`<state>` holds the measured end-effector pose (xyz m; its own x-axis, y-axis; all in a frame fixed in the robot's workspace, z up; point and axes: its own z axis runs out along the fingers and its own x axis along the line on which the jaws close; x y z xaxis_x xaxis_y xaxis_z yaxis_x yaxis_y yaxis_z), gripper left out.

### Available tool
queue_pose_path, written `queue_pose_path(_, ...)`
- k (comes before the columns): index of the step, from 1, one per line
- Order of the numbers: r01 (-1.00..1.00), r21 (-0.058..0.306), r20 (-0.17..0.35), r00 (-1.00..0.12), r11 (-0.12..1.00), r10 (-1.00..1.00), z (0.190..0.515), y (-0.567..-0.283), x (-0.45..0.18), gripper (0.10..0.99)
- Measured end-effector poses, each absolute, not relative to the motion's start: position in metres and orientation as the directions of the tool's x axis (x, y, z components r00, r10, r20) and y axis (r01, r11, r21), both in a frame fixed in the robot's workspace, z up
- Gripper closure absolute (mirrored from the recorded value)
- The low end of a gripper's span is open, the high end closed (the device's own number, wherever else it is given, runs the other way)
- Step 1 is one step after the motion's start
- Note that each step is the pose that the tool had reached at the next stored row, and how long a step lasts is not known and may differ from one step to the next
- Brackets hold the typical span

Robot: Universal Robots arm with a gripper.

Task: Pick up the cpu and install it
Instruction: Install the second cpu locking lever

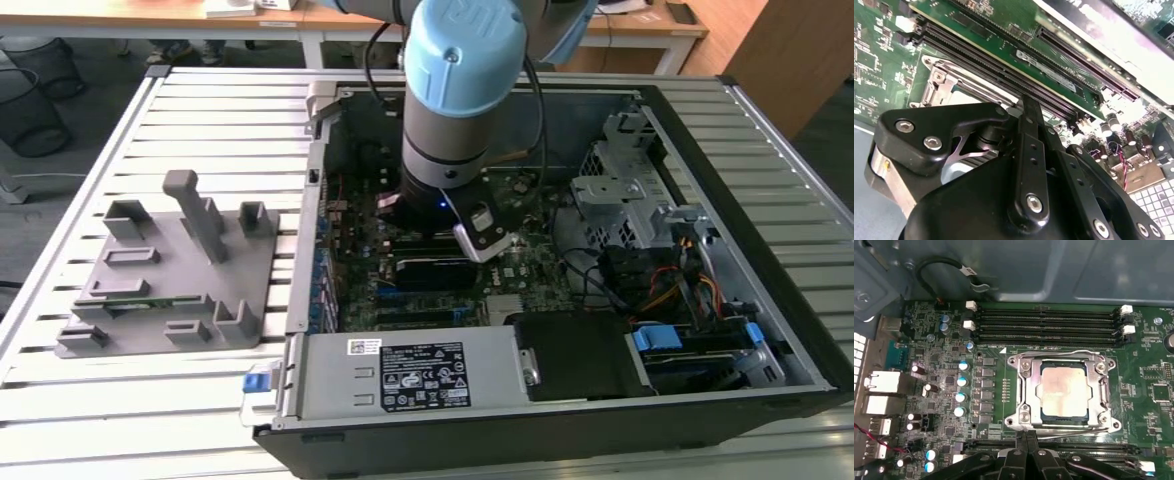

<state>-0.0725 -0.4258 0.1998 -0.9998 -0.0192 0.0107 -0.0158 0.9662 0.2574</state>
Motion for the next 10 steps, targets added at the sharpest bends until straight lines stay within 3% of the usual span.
queue_pose_path(10, -0.016, 0.293, 0.010, -1.000, 0.956, -0.019, 0.1947, -0.4267, -0.0759, 0.980)
